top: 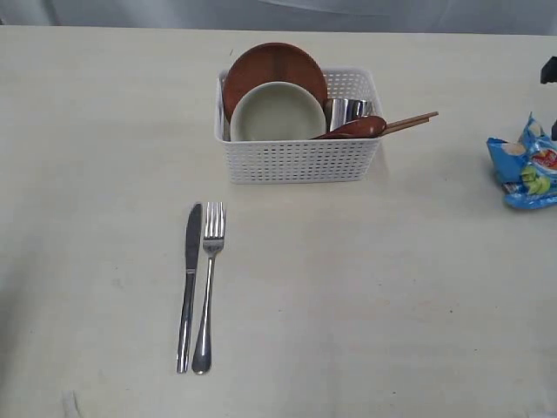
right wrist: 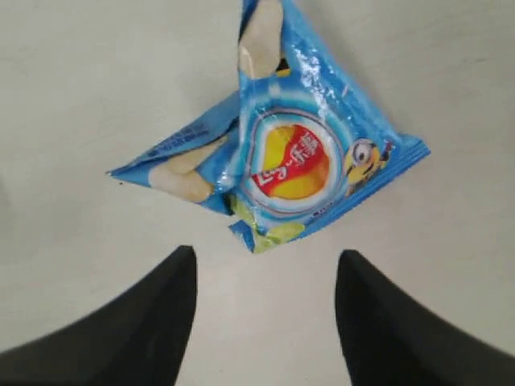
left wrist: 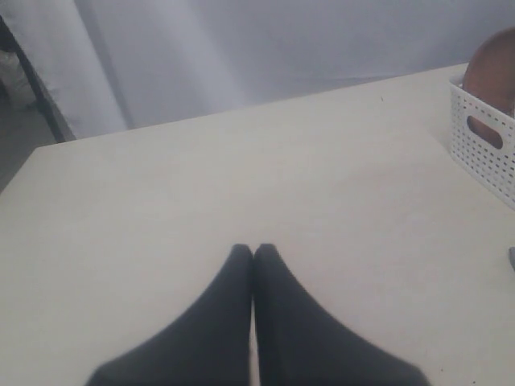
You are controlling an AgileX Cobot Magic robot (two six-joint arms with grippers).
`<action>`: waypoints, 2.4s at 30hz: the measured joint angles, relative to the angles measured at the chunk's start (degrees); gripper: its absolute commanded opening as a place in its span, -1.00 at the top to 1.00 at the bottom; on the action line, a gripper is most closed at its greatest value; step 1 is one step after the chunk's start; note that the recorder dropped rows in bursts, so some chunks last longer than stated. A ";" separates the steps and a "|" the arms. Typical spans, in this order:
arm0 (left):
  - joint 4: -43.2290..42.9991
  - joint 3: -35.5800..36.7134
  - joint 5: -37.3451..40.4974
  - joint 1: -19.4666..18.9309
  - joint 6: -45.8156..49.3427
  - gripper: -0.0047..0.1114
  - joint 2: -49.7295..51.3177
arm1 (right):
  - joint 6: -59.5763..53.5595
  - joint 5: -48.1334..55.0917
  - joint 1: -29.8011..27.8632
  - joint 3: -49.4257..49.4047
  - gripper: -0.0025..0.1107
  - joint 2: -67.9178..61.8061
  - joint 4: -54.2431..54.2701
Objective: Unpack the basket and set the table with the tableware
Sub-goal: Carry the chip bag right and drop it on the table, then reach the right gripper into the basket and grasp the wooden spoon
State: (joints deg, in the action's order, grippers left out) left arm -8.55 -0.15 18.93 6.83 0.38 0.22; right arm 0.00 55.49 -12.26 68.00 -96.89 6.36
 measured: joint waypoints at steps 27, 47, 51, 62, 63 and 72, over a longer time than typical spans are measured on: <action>0.00 0.00 0.00 0.00 0.00 0.92 0.00 | -26.83 0.02 34.93 9.68 0.09 -1.78 5.06; 0.00 0.00 0.00 0.00 0.00 0.92 0.00 | -31.56 -5.74 39.91 9.81 -0.03 -9.52 -11.77; 0.00 0.00 0.00 0.00 0.00 0.92 0.00 | -31.33 -6.17 40.54 9.81 -0.03 -11.06 -13.89; 0.00 0.00 0.00 0.00 0.00 0.92 0.00 | -31.21 -6.42 40.54 9.81 0.76 -12.27 -14.72; 0.00 0.00 0.00 0.00 0.00 0.92 0.00 | -31.48 -6.61 40.58 9.81 0.86 -12.27 -14.97; 0.00 0.00 0.00 0.00 0.00 0.92 0.00 | -31.26 -7.35 40.79 9.81 0.96 -12.23 -14.97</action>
State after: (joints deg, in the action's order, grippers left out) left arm -8.55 -0.15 18.93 6.83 0.38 0.22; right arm -31.26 48.14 28.52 77.80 -109.13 -8.61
